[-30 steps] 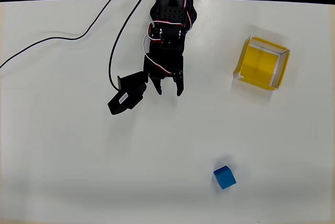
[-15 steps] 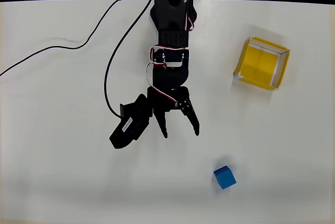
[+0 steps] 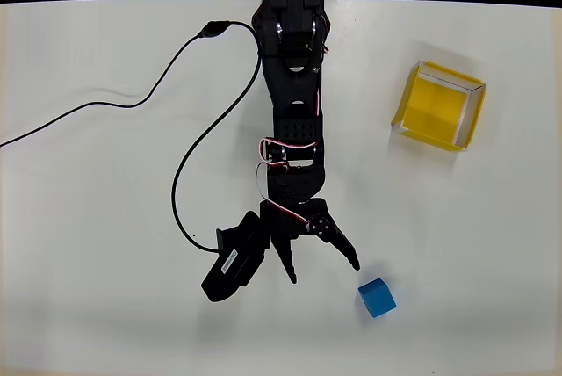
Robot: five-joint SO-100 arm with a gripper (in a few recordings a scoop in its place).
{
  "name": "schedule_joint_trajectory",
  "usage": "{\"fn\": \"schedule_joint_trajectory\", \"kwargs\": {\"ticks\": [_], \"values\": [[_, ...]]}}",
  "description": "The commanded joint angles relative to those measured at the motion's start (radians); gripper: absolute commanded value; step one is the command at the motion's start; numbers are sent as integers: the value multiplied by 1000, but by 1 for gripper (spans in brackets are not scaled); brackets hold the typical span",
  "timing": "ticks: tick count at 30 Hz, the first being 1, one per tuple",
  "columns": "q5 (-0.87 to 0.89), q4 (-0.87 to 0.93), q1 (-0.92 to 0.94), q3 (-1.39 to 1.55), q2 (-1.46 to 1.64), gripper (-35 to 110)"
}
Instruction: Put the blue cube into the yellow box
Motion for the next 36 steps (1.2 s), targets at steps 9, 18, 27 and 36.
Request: {"fn": "schedule_joint_trajectory", "kwargs": {"ticks": [9,18,27,36], "values": [[-3,-150,-61,-339,-222,52],[-3,-199,-89,-520,-445,52],[15,-201,-132,-669,-595,52],[25,-202,-175,-713,-653,53]]}}
